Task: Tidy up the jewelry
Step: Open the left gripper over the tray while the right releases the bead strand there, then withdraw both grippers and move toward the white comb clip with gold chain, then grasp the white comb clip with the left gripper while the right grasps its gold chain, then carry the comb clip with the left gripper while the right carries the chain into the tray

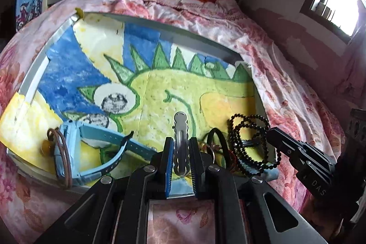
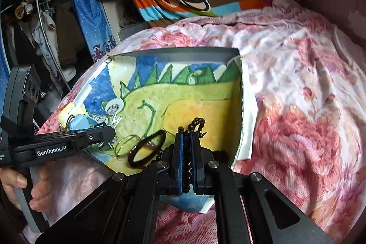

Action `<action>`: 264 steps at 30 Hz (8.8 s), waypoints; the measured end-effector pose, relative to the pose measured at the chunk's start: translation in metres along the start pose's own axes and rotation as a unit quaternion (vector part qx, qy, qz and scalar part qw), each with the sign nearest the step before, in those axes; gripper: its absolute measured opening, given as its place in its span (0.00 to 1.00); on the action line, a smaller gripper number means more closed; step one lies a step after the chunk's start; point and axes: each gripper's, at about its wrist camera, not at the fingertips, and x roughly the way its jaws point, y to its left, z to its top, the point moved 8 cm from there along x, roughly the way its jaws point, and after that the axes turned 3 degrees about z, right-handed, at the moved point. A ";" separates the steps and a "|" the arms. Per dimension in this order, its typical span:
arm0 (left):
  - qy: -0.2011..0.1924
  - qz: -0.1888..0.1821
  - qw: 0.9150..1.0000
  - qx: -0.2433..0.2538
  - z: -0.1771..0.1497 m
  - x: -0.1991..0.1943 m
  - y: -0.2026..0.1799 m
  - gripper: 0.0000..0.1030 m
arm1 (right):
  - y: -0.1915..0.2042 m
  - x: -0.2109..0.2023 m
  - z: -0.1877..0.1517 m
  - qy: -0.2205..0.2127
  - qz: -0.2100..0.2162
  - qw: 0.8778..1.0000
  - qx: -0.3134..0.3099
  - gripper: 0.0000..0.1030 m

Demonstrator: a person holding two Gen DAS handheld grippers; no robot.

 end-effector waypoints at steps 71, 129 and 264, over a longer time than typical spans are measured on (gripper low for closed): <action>-0.199 0.135 0.967 0.083 -0.229 -0.281 0.049 1.00 | 0.122 -0.262 -0.180 -0.112 -0.115 0.985 -0.058 0.98; -0.060 0.021 0.996 0.057 -0.173 -0.173 0.056 1.00 | 0.054 -0.129 -0.125 0.068 -0.056 0.990 -0.112 0.98; -0.066 0.013 0.997 0.041 0.021 -0.015 -0.033 0.04 | -0.006 0.018 0.014 -0.046 -0.005 0.999 -0.025 0.02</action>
